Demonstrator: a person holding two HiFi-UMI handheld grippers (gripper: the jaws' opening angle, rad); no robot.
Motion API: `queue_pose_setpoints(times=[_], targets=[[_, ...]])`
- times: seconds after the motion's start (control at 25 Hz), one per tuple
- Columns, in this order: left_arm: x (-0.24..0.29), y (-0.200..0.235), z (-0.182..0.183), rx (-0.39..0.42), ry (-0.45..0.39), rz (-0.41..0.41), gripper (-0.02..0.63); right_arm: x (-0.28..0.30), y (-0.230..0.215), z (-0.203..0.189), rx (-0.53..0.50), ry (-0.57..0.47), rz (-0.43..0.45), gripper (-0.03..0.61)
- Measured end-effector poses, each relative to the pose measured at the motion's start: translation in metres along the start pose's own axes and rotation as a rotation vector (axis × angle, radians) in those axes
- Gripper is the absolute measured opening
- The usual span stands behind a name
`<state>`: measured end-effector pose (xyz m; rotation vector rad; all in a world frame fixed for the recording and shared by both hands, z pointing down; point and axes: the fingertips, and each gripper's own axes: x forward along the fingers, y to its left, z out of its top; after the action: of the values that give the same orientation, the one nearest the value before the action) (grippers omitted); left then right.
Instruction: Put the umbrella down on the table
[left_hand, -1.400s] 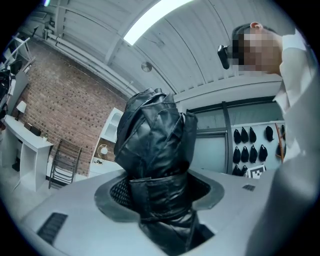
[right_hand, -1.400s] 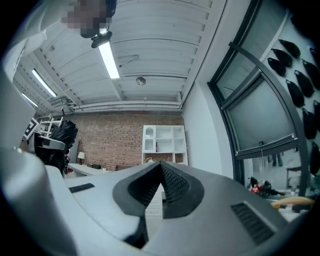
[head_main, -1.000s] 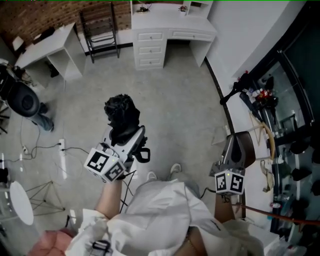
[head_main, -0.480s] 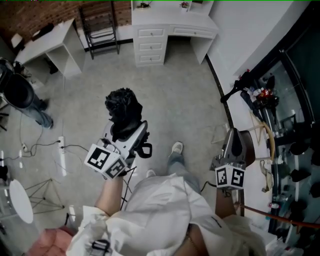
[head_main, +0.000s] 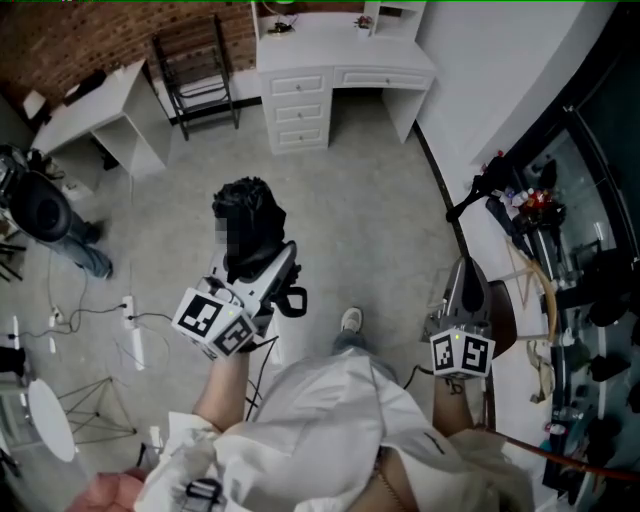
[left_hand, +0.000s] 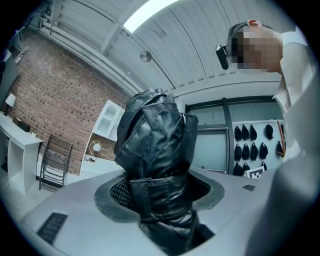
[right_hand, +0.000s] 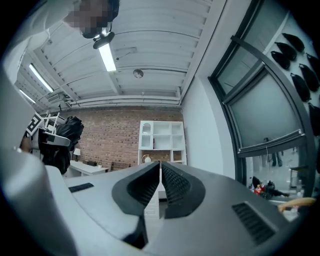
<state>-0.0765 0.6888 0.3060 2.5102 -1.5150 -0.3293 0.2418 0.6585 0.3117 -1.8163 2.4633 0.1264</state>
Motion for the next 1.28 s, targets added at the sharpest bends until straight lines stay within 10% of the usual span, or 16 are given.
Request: queue_pose_setpoints(times=[1.28], targets=[[0.304,0.034,-0.021,-0.026,0.084,0.056,0.281,0.234,-0.202,-0.042,0.064,0.047,-0.004,0.023]])
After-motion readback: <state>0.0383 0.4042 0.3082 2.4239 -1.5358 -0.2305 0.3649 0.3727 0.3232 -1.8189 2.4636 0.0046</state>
